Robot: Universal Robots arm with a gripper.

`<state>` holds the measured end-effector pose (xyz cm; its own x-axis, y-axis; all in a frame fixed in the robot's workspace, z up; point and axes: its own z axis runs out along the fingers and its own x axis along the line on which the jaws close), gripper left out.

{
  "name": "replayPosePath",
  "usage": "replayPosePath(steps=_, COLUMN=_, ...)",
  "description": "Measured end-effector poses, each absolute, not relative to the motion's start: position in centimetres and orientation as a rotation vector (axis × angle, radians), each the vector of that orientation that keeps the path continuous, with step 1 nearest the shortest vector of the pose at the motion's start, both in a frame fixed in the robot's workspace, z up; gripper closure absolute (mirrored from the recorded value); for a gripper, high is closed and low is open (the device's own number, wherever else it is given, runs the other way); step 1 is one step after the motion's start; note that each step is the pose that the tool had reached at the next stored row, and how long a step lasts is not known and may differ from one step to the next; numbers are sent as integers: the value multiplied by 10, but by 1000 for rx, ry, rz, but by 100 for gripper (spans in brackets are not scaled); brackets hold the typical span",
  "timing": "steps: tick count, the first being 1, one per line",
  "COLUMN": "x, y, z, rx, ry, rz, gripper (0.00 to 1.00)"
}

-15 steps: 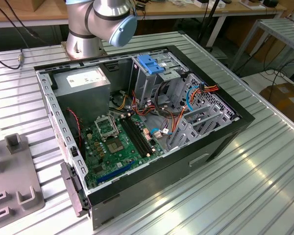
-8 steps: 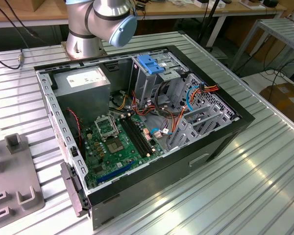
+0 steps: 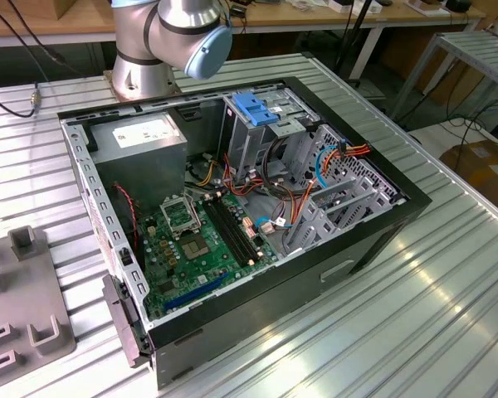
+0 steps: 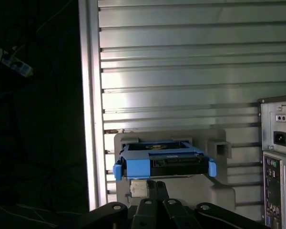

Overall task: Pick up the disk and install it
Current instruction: 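Pick up the disk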

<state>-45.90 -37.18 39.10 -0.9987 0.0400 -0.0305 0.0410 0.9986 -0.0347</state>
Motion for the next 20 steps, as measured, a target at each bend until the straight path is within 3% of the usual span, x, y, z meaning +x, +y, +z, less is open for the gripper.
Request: replayPosePath(steps=20, x=-459, y=-372, z=391, rx=-336, ry=3089, rz=-49, gripper=90)
